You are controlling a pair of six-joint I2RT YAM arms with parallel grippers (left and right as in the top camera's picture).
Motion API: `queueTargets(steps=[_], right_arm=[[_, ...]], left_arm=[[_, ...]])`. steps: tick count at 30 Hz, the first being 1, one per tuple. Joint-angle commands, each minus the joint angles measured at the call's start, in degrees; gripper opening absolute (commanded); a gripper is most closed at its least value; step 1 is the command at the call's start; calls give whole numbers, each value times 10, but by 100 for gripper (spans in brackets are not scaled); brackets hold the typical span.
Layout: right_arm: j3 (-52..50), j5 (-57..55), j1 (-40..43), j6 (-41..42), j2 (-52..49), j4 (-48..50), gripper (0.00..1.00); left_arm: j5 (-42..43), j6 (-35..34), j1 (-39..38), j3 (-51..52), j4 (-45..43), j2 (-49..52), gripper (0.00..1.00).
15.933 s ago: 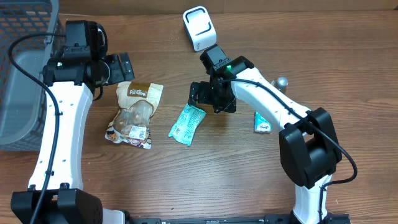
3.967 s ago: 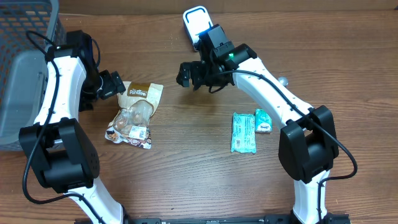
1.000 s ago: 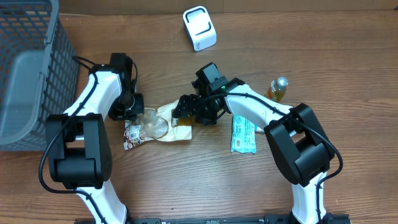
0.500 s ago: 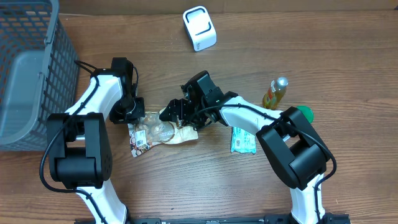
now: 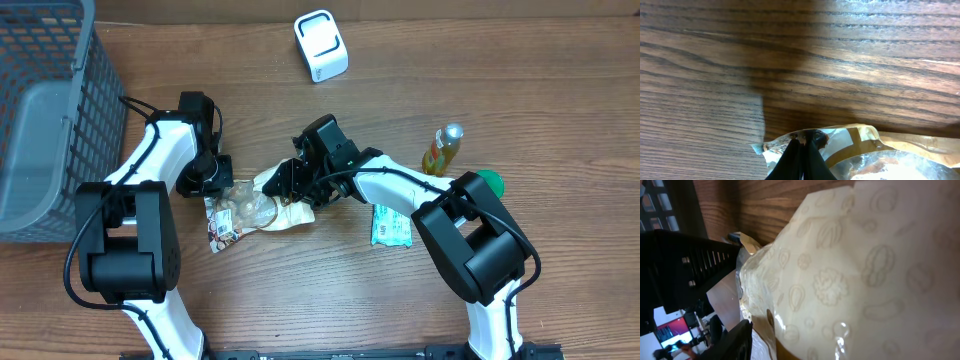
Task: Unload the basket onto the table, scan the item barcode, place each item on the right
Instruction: 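Close the right gripper on the snack bag's top edge, then lift the snack bag up toward the scanner with the right gripper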
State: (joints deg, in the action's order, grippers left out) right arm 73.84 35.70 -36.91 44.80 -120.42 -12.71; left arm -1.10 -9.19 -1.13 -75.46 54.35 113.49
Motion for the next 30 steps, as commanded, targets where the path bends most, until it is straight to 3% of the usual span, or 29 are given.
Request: queueTargets(steps=[1,3,7,11,16,26,29,30], right_arm=[[-4,20,-5,-2,-1,0,46],[-4,30,-5,-3,-1,0,33],[-4,39,-5,-31,-1,0,16],[-4,67,-5,-83,-1,0,16],[-3,73,-4,-123,0,0,8],[-3,77,18,-198,51,-15,4],[-1,72,25,-228,83,-27,4],[7,48,29,-249,106,-52,4]], left_arm=[[7,5,-5,4,-2,4,4],[7,5,-5,4,-3,4,4],[7,5,-5,4,-7,4,4],[7,5,-5,4,-7,4,4],[27,5,5,-21,2,2,4],[77,5,72,-188,62,2,8],[77,5,86,-205,49,2,23],[78,4,90,-206,37,2,43]])
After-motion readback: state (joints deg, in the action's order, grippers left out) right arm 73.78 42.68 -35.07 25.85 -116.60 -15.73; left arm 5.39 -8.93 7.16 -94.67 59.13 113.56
